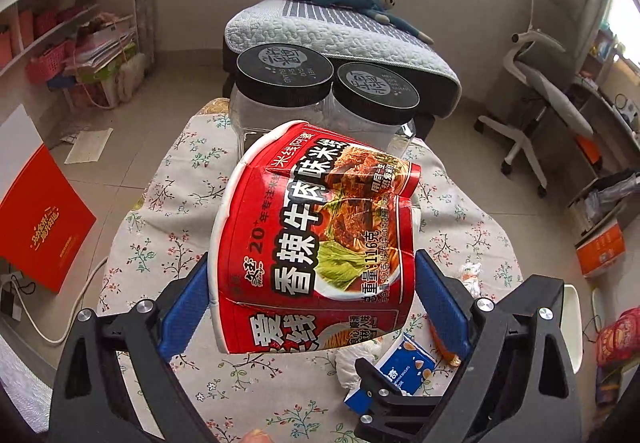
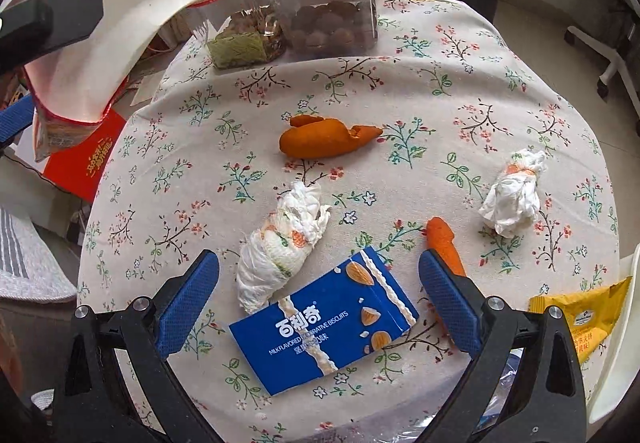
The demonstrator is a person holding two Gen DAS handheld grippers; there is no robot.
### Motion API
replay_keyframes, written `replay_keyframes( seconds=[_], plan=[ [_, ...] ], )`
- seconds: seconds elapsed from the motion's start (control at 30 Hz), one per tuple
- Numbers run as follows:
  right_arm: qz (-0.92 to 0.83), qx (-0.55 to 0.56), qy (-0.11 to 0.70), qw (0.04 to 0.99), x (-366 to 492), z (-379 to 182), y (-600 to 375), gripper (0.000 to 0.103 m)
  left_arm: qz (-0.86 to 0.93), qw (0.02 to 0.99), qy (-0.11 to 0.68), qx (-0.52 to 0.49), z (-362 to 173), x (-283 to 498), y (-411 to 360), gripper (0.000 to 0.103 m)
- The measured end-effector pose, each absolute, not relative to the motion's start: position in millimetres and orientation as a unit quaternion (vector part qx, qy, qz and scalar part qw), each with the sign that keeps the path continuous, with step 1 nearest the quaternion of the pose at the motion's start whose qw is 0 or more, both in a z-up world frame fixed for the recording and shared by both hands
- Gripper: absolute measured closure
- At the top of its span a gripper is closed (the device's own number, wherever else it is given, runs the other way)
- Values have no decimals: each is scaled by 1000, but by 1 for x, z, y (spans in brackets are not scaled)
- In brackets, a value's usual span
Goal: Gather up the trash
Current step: 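Grasp the red noodle cup with the left tool while the right tool grasps the white tissue bundle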
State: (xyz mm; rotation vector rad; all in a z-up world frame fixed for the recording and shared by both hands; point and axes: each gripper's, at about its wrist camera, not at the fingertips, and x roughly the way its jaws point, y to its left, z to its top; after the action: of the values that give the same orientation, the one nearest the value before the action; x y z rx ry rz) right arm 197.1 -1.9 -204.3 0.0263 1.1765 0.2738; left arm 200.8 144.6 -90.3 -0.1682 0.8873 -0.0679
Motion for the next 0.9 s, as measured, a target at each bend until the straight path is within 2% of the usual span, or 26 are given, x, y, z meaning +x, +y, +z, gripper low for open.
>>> replay_keyframes(
  seconds=[0.1,0.17,0.23,0.27,0.3,0.9],
  plan=[
    [125,-3,555,822,202,-217,12,9,-23,902,421,-91,-85,195,157,11],
    [129,-13,562,817,206,-226,19,18,-18,902,419,-103,-82,194,166,11],
    [135,-24,564,814,207,-231,23,48,-11,903,416,-110,-81,193,175,11],
    [139,-26,558,818,207,-229,25,52,-7,903,414,-113,-80,192,179,11],
    [146,-19,557,817,207,-227,25,61,-3,903,414,-115,-80,192,181,11],
    [138,57,427,892,188,-117,-31,61,12,916,384,-113,-65,173,170,11]
  ],
)
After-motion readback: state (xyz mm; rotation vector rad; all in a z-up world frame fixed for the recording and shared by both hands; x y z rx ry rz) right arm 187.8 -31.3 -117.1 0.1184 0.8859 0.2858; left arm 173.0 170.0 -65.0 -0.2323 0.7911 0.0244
